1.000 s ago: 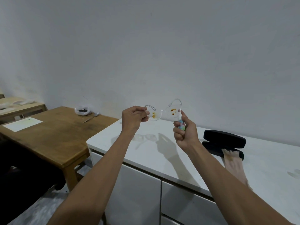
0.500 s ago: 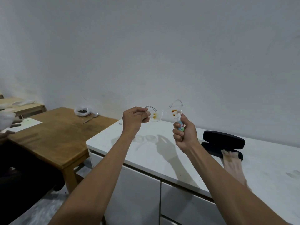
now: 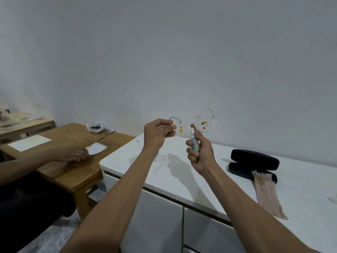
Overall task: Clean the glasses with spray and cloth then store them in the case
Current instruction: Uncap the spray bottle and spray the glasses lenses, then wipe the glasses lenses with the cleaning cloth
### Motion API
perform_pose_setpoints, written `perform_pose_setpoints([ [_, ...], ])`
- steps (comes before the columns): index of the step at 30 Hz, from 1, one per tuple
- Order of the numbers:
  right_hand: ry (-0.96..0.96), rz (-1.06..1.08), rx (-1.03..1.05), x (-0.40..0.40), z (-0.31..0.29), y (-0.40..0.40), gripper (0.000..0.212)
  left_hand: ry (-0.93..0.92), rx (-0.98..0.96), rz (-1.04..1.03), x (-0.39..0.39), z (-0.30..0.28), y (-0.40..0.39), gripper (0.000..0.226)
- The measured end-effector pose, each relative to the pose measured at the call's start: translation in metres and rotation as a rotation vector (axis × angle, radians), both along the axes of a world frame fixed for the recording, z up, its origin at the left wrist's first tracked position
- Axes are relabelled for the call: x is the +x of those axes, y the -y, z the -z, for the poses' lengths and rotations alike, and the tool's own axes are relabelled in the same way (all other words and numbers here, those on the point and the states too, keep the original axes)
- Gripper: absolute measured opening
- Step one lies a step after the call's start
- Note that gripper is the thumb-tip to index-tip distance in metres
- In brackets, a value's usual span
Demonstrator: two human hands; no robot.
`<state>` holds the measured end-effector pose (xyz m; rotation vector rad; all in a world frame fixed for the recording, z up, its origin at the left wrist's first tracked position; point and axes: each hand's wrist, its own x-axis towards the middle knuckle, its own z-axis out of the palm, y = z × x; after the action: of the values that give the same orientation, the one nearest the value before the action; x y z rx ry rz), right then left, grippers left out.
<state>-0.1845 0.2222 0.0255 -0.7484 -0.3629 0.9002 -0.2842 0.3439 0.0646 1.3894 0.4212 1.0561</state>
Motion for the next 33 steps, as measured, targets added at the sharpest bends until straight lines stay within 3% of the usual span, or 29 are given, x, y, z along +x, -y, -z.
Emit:
perform_pose_setpoints([
  [7,-0.061,-0.001,0.021,-0.005,0.000,-0.001,0.018,-0.005,0.007,0.016,0.000,0.000,0.001,0.012],
  [11,-0.021,0.056,0.038,0.000,0.008,0.000,0.023,-0.011,-0.001,0.009,0.000,0.004,0.000,0.012],
  [17,0.266,0.518,-0.198,0.036,0.010,0.034,0.030,-0.040,-0.038,-0.031,0.008,0.019,-0.002,0.014],
  [20,0.368,0.704,-0.267,0.066,0.006,0.074,0.022,-0.058,-0.044,-0.045,0.021,0.029,0.004,0.015],
  [24,0.557,0.931,-0.369,0.101,0.006,0.135,0.028,-0.071,-0.045,-0.029,0.045,0.036,0.021,0.012],
  [33,0.591,1.264,-0.588,0.153,0.028,0.261,0.032,-0.093,-0.018,0.063,0.099,0.043,0.070,0.011],
])
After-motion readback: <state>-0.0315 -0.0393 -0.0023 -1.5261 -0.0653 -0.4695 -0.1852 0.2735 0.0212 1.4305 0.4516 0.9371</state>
